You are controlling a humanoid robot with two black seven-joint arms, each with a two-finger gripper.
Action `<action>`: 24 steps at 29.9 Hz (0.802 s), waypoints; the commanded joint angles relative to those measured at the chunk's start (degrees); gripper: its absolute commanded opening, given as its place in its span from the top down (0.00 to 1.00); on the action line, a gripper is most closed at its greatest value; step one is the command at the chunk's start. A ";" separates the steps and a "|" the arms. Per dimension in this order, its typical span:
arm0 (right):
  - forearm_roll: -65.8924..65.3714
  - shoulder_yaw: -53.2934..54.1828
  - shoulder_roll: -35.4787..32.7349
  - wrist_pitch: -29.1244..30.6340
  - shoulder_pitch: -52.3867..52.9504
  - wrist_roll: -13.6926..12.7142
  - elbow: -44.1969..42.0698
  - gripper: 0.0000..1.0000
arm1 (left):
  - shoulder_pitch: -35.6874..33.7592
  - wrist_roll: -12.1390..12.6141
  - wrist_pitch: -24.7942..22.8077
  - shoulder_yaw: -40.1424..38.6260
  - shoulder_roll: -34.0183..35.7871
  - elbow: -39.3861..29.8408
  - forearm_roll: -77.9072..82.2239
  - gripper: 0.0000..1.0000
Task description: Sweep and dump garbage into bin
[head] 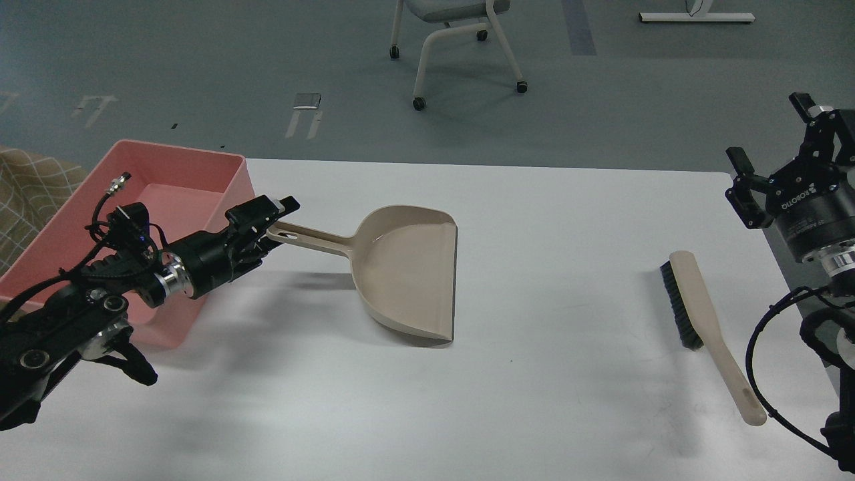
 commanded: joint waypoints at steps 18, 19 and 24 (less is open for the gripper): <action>2.46 1.68 0.42 0.00 1.23 0.00 -0.89 0.00 | 0.39 -0.36 -2.71 -18.76 13.58 -5.98 -29.82 0.02; 2.89 1.68 0.50 0.00 1.40 0.00 -0.89 0.00 | 0.39 -0.36 -2.53 -19.11 11.04 -5.37 -34.45 0.02; 5.00 1.68 0.77 -1.37 3.33 0.09 -0.80 0.00 | 0.39 -0.27 -2.18 -19.20 2.95 -1.32 -46.18 0.02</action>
